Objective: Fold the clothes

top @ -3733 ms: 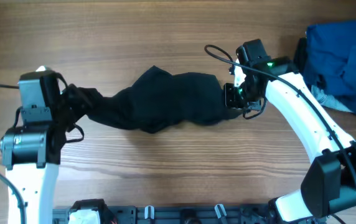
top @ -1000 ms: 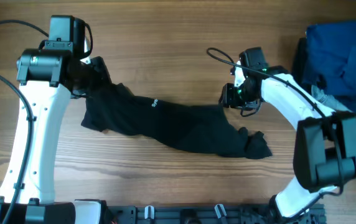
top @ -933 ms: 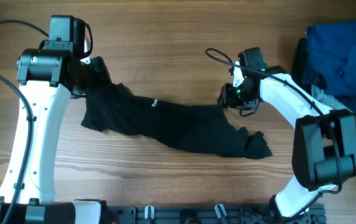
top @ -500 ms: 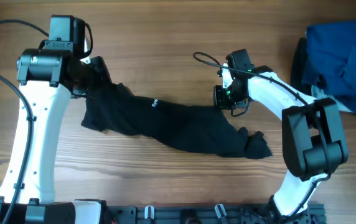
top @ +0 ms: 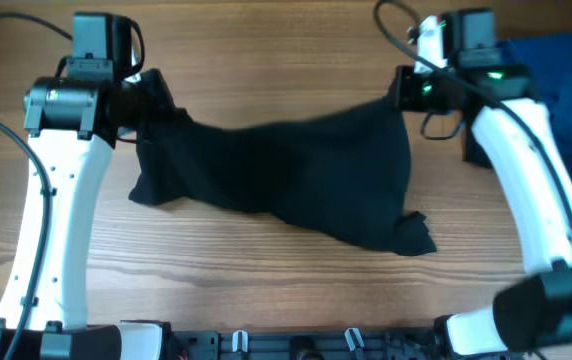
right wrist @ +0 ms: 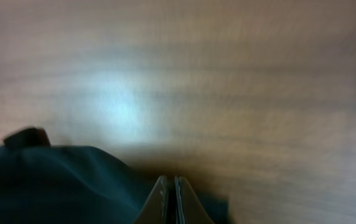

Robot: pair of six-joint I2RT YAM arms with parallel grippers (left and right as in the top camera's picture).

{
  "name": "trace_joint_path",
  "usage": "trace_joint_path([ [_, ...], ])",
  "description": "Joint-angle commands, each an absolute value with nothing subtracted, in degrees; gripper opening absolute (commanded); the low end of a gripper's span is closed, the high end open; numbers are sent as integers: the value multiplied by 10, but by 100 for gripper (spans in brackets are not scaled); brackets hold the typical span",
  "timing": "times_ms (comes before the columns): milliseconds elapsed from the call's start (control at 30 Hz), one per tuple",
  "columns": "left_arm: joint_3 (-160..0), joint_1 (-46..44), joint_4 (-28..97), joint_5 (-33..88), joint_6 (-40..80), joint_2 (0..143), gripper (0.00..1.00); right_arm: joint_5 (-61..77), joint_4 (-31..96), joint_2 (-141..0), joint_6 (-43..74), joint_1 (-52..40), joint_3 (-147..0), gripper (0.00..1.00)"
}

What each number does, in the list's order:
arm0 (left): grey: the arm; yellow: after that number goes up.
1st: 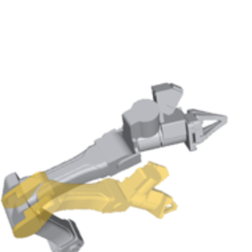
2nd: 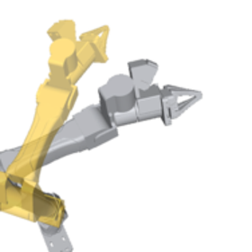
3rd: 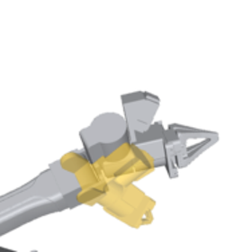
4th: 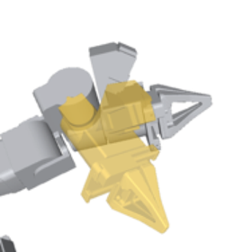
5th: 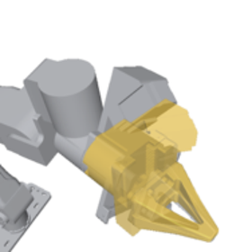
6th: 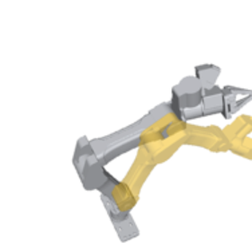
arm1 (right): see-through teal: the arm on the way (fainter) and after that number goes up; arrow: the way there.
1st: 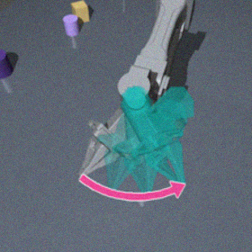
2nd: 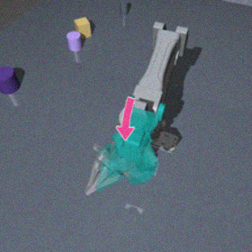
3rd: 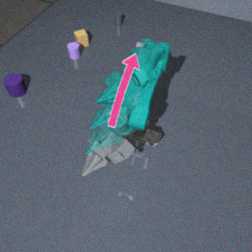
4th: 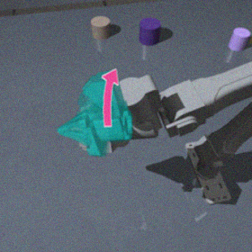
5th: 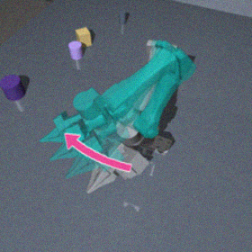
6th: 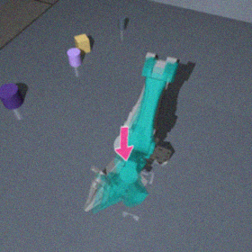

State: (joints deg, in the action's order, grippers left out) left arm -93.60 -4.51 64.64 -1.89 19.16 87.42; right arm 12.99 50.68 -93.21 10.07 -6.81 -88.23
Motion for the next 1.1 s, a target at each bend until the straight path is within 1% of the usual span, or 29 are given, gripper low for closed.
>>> trace_joint_path([
  [0,-1000,-47,636,-51,164,856,4,96,517,-899,76,-57,-896,4],
  [167,-1069,-46,635,-116,164,841,4,96,517,-861,77,-35,-903,4],
  [300,-1129,-46,627,-147,137,827,4,101,536,-828,76,-1,-946,4],
  [400,-1141,-46,647,-103,144,815,4,105,582,-809,80,8,-953,4],
  [533,-1139,-46,740,-46,173,828,4,105,669,-808,97,8,-945,4],
  [633,-1130,-46,816,-43,185,851,4,105,721,-808,107,8,-916,4],
  [733,-1111,-46,855,-43,200,877,4,105,746,-808,119,8,-863,4],
  [967,-1060,-46,858,-43,202,935,4,162,711,-816,125,8,-688,4],
  [1000,-1060,-46,857,-43,202,945,4,168,705,-820,126,8,-662,12],
  [1067,-1060,-46,851,-43,202,953,4,168,699,-822,126,8,-639,21],
])
